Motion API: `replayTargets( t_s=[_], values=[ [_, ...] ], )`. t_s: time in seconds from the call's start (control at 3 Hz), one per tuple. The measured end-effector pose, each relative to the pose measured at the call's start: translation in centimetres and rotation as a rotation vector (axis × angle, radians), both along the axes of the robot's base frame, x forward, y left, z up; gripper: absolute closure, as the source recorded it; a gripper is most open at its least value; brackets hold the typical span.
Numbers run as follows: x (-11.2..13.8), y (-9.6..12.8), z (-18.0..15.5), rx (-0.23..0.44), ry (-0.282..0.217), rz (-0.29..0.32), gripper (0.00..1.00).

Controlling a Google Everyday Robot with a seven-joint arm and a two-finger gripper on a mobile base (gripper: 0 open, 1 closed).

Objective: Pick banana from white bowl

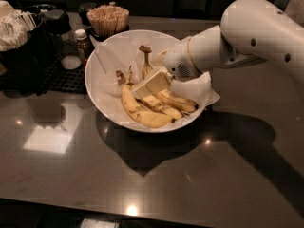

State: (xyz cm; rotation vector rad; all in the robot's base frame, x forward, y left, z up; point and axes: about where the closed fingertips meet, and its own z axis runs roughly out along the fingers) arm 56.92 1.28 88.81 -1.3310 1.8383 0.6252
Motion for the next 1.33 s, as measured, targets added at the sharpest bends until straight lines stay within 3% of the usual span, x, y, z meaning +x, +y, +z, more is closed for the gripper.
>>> replayTargets(
  t_s=[0.33,1.33],
  values=[
    [0.0,0.0,0.0,0.000,0.001,-0.001,0.14],
    [1.1,0.8,-0.9,-0.021,0.018,-0.034,0.23]
  ],
)
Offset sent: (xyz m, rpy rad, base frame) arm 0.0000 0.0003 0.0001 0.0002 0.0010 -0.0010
